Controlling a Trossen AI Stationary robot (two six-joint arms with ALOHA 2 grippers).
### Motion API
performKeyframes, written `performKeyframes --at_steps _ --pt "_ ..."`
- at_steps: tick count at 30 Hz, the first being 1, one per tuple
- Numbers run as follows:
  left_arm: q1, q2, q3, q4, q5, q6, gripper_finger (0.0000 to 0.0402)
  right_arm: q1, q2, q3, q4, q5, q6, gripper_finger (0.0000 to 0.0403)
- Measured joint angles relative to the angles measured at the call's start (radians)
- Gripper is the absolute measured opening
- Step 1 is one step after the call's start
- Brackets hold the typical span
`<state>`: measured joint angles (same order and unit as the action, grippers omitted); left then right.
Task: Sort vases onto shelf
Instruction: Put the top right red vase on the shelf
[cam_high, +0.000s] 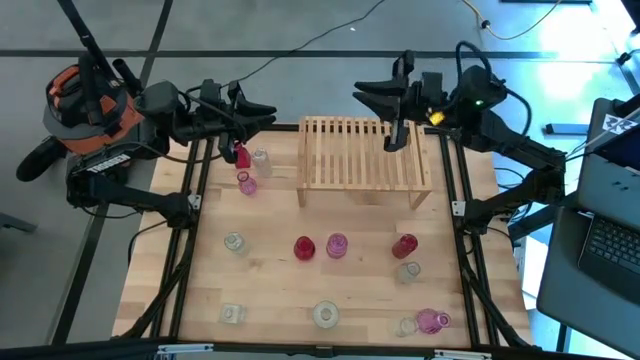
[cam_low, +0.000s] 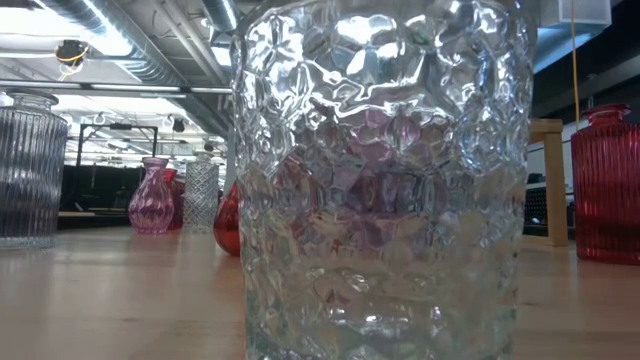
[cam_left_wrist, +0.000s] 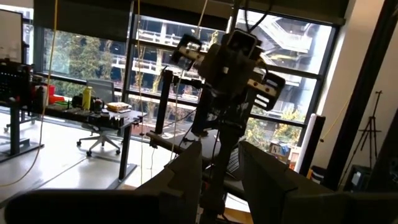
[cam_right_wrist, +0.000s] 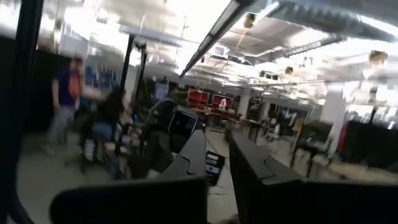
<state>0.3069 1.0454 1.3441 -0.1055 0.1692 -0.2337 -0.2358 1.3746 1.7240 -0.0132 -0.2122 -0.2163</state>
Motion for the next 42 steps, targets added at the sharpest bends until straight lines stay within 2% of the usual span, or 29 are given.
performKeyframes --at_steps 6,8,14,18,23,25,27,31,33,42 --pt "0.000 0.000 0.000 0.000 0.000 0.000 0.0099 0.001 -0.001 0.057 -0.147 -0.002 -0.316 0.0023" --pt "0.000 0.000 0.000 0.000 0.000 0.000 0.0099 0.001 -0.001 0.064 -0.165 0.003 -0.345 0.0023" --pt "0.000 0.000 0.000 0.000 0.000 0.000 0.0099 -0.001 -0.001 0.065 -0.154 0.086 -0.169 0.0023" --pt "0.000 0.000 0.000 0.000 0.000 0.000 0.0099 -0.001 -0.001 0.065 -0.151 0.088 -0.122 0.0023" --pt "0.000 0.000 0.000 0.000 0.000 0.000 0.0099 -0.001 0.008 0.065 -0.085 0.127 0.069 0.0024" --pt "0.000 0.000 0.000 0.000 0.000 0.000 0.0099 -0.001 0.018 0.065 -0.056 0.122 0.093 0.0024" --pt "0.000 0.000 0.000 0.000 0.000 0.000 0.0099 -0.001 0.029 0.065 -0.061 0.066 -0.040 0.0024" --pt "0.000 0.000 0.000 0.000 0.000 0.000 0.0099 0.000 0.041 0.065 -0.130 -0.028 -0.435 0.0024" --pt "0.000 0.000 0.000 0.001 0.000 0.000 0.0099 0.001 0.046 0.065 -0.132 -0.035 -0.488 0.0024" --pt "0.000 0.000 0.000 0.013 -0.045 0.000 0.0099 -0.001 0.051 0.065 -0.118 0.026 -0.211 0.0024"
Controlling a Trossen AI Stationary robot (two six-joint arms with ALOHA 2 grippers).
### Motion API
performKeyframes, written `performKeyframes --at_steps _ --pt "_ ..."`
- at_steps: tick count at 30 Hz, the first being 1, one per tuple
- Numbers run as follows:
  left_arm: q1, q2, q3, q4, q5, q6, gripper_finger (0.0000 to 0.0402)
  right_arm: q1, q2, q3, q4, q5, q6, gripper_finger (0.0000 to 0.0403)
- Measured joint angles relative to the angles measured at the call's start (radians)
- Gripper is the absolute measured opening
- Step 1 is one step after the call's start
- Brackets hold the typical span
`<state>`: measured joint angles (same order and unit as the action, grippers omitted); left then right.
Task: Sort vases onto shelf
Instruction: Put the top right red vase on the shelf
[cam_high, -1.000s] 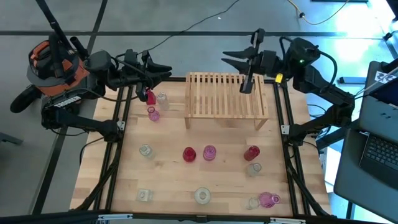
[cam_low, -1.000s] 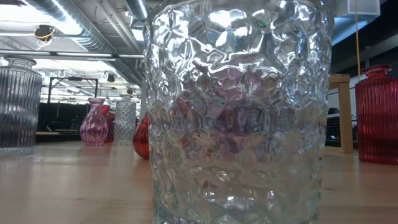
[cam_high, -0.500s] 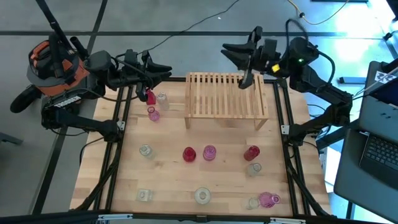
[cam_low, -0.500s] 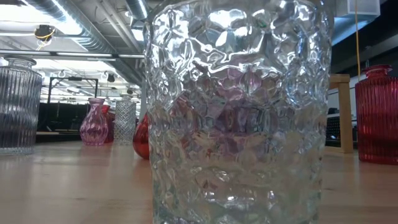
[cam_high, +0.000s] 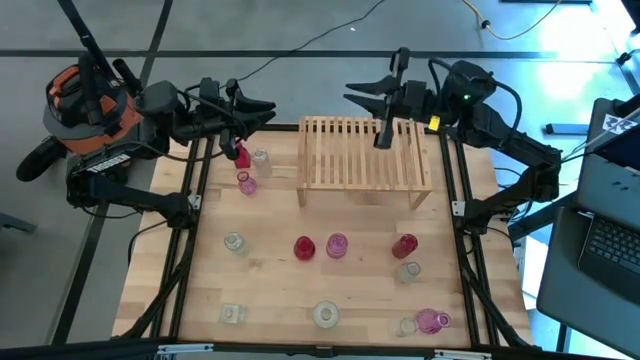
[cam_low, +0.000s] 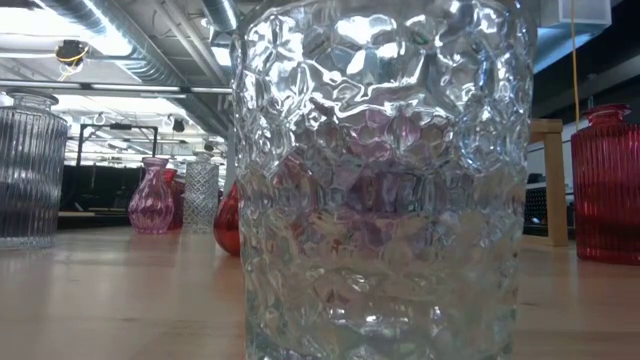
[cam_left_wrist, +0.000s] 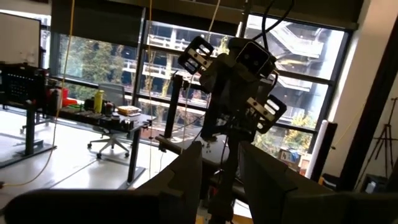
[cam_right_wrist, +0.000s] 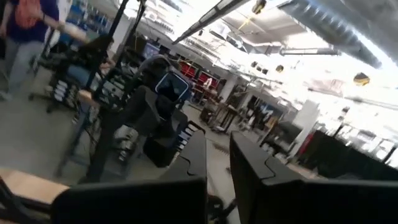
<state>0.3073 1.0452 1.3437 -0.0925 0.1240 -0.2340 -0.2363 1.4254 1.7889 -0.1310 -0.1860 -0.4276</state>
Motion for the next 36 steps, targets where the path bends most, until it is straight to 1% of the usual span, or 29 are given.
performKeyframes --at_steps 3,7,10,13,15,21,27,32,36 --pt "0.000 0.000 0.000 0.000 0.000 0.000 0.0099 0.000 0.000 0.000 0.003 -0.001 0.001 0.0024" --pt "0.000 0.006 0.000 0.006 -0.011 -0.022 0.0099 0.001 0.000 0.000 0.005 -0.016 -0.124 0.0024" --pt "0.000 0.009 0.000 0.001 -0.004 -0.042 0.0099 0.000 0.000 0.000 0.024 -0.015 -0.127 0.0024" --pt "0.000 0.006 0.000 -0.034 -0.002 -0.011 0.0099 0.000 0.000 0.000 0.029 0.004 -0.120 0.0024" --pt "0.007 -0.001 0.000 -0.109 -0.015 0.008 0.0099 0.000 0.000 0.000 0.028 0.011 -0.120 0.0024" --pt "0.041 -0.022 0.000 -0.414 -0.108 0.059 0.0099 0.000 0.000 0.000 0.026 0.011 -0.122 0.0024" --pt "0.044 -0.015 0.000 -0.625 -0.258 0.136 0.0099 0.000 0.000 0.000 0.022 0.013 -0.123 0.0024" --pt "0.048 -0.011 0.000 -0.815 -0.366 0.116 0.0099 0.000 0.000 0.000 0.012 0.013 -0.123 0.0024" --pt "0.077 -0.009 0.000 -0.918 -0.464 0.105 0.0099 0.000 0.000 0.000 -0.012 0.013 -0.099 0.0024"
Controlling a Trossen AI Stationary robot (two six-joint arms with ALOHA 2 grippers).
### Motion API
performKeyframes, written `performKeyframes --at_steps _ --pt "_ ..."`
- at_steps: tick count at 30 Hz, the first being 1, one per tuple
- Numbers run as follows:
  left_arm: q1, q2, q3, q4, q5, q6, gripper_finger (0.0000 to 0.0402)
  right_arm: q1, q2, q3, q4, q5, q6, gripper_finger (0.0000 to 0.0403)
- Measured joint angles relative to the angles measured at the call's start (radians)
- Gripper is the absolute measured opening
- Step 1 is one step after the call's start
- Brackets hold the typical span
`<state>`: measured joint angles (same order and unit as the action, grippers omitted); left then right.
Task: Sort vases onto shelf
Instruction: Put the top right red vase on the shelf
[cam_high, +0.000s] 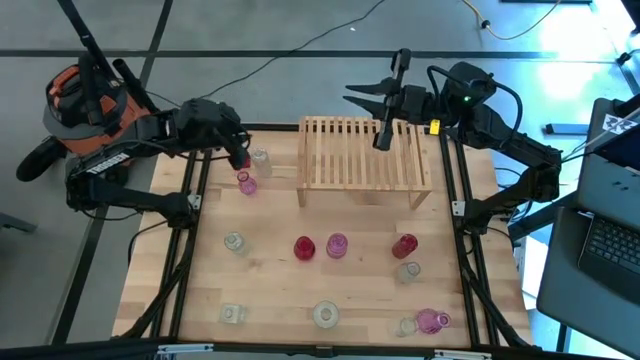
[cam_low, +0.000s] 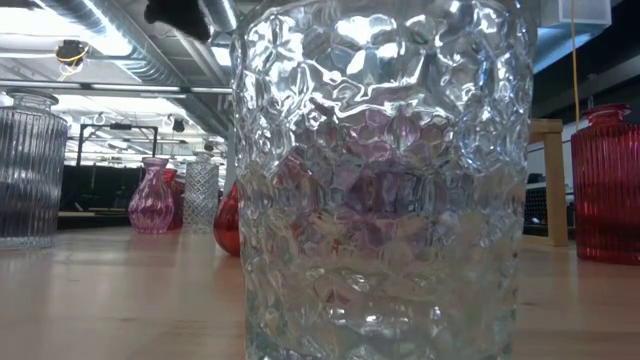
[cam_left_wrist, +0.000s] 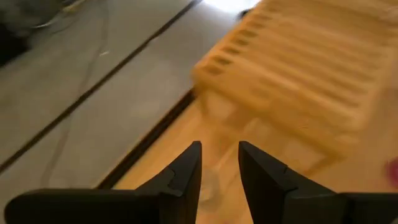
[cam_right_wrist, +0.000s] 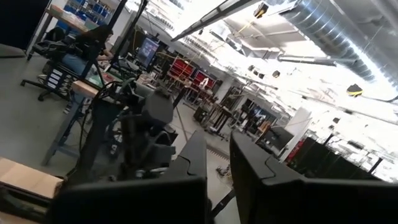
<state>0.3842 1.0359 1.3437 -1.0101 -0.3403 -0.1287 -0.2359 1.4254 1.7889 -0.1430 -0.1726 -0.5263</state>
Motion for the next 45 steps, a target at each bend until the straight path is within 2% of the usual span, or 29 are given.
performKeyframes --at_steps 5,7,11,14,17,19,22,26,32,45 --pt "0.023 0.000 -0.001 -0.075 -0.139 0.008 0.0099 0.000 0.000 0.000 -0.027 -0.002 0.010 0.0024" --pt "0.038 -0.001 -0.015 -0.109 -0.144 0.003 0.0099 0.000 0.000 0.000 -0.028 -0.003 0.010 0.0024" --pt "0.101 0.000 -0.098 -0.137 -0.037 -0.085 0.0111 0.000 0.000 0.000 -0.044 -0.003 0.044 0.0042" --pt "0.177 0.004 -0.173 -0.133 0.046 -0.129 0.0138 0.000 0.000 0.000 -0.058 -0.003 0.074 0.0079" --pt "0.254 0.038 -0.221 -0.128 0.051 -0.162 0.0174 0.000 0.000 0.000 -0.064 0.004 0.077 0.0125" --pt "0.307 0.074 -0.224 -0.127 0.045 -0.190 0.0198 0.000 0.000 0.000 -0.064 0.015 0.077 0.0152" --pt "0.396 0.132 -0.209 -0.123 0.092 -0.203 0.0229 0.000 0.000 0.000 -0.062 0.024 0.077 0.0186" --pt "0.484 0.206 -0.198 -0.120 0.133 -0.202 0.0253 0.000 0.000 0.000 -0.062 0.024 0.077 0.0212" --pt "0.573 0.297 -0.198 -0.100 0.240 -0.156 0.0251 0.000 0.000 0.000 -0.062 0.023 0.098 0.0215" --pt "0.653 0.414 -0.196 -0.069 0.248 -0.120 0.0228 0.000 0.000 0.000 -0.061 0.023 0.095 0.0209"
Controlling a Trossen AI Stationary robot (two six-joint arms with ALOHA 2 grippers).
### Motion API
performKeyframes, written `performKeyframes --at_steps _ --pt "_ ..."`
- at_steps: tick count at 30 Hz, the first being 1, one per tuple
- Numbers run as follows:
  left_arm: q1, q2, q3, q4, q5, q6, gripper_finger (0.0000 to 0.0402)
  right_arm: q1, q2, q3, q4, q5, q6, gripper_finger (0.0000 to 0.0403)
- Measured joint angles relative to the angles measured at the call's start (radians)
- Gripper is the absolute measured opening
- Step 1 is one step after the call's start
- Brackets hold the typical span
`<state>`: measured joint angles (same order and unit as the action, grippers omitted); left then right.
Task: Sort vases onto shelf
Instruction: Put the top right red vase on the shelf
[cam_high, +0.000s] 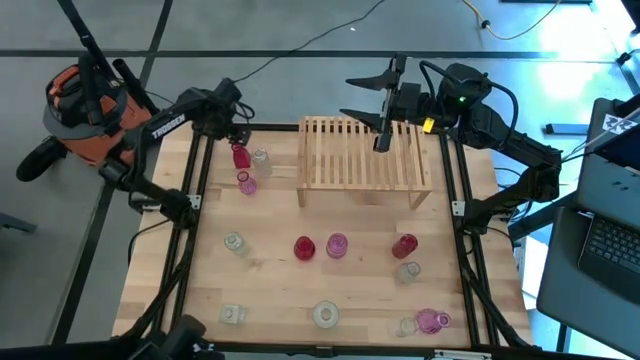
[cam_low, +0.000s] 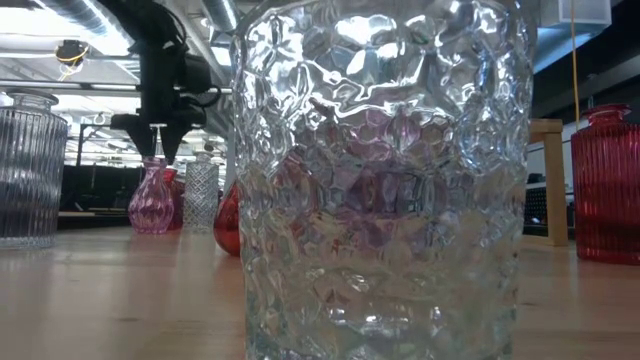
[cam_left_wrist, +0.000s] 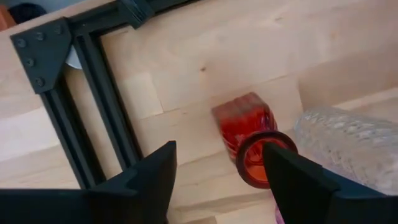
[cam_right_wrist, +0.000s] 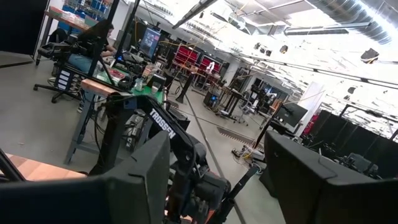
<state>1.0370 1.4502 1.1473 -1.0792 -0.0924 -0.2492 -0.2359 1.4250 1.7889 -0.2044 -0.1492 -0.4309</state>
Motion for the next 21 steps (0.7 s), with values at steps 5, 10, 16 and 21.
performKeyframes --at_steps 5,10,16,21 --pt "-0.001 0.038 0.000 -0.011 0.058 0.024 0.0219 0.000 0.000 0.000 0.000 0.000 0.000 0.0209" --pt "-0.004 0.056 0.000 -0.012 0.054 0.025 0.0218 0.000 0.000 0.000 0.000 0.000 0.000 0.0209" --pt "-0.004 0.092 -0.005 -0.011 0.074 0.039 0.0217 0.000 0.000 0.000 -0.001 0.000 -0.001 0.0209" --pt "-0.004 0.113 -0.011 -0.011 0.119 0.050 0.0201 0.000 0.000 0.000 -0.003 -0.001 -0.001 0.0209"
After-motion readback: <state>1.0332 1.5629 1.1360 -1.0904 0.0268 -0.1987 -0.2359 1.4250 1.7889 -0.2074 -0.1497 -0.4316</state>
